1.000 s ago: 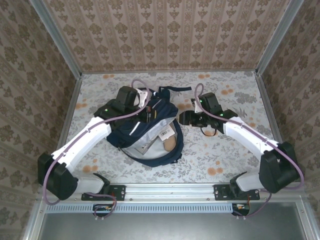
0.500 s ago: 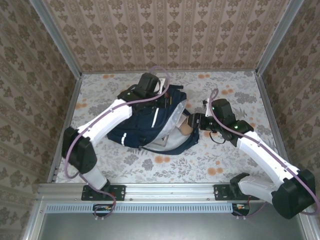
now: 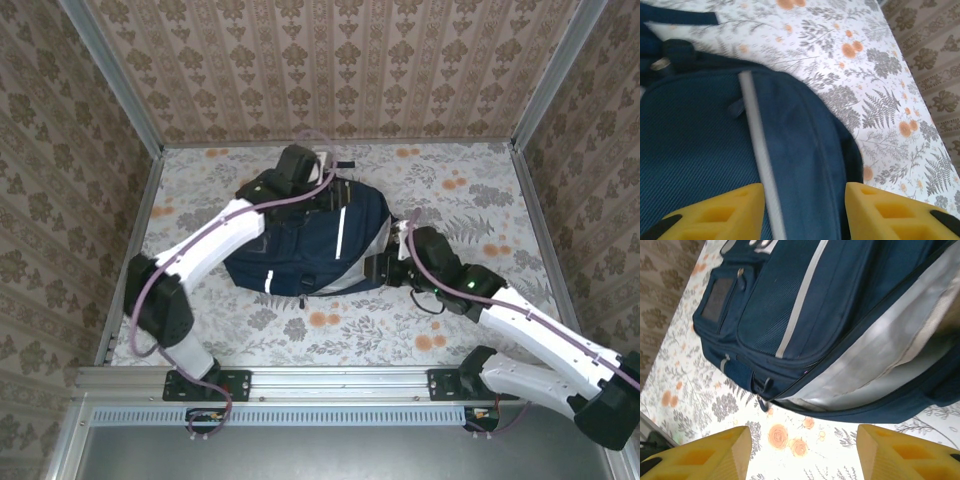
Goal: Pack the student bag
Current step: Close the student bag at the center of the table, then zip the student bag at the center of the table.
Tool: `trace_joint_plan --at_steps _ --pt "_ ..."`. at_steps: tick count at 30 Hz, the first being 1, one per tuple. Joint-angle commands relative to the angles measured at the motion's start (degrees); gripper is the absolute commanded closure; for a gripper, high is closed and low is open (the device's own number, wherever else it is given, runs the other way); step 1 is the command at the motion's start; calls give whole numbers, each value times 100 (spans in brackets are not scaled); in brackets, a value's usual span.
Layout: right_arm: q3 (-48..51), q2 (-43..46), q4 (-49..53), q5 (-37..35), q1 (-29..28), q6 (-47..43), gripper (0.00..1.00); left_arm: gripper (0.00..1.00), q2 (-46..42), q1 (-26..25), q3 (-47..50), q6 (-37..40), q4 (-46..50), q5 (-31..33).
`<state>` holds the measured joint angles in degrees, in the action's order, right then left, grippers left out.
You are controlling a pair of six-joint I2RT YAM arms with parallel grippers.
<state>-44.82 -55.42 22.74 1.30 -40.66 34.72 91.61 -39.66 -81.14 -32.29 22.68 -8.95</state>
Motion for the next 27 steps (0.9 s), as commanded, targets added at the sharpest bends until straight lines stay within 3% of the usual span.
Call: trace_joint_plan --at_steps 1,5,11,18,22,27 --pt "18 -320 -135 -578 -345 130 42 52 -1063 163 848 -509 272 488" --pt "-103 -801 -393 -790 -800 149 42 50 -2315 273 2201 -1218 483 813" --pt "-387 -1577 -668 -1019 -1413 151 42 50 -3517 373 3914 -2453 286 895" --pt "-680 -2374 -851 -1287 -2093 221 44 50 -3753 537 5385 -3649 -846 670" --pt "-866 -2981 -950 -1569 -2501 367 46 50 -3808 676 5760 -3700 -1327 595" --pt "-1387 -3754 -708 -2035 -2943 772 56 47 -3903 958 5779 -3499 -1245 357"
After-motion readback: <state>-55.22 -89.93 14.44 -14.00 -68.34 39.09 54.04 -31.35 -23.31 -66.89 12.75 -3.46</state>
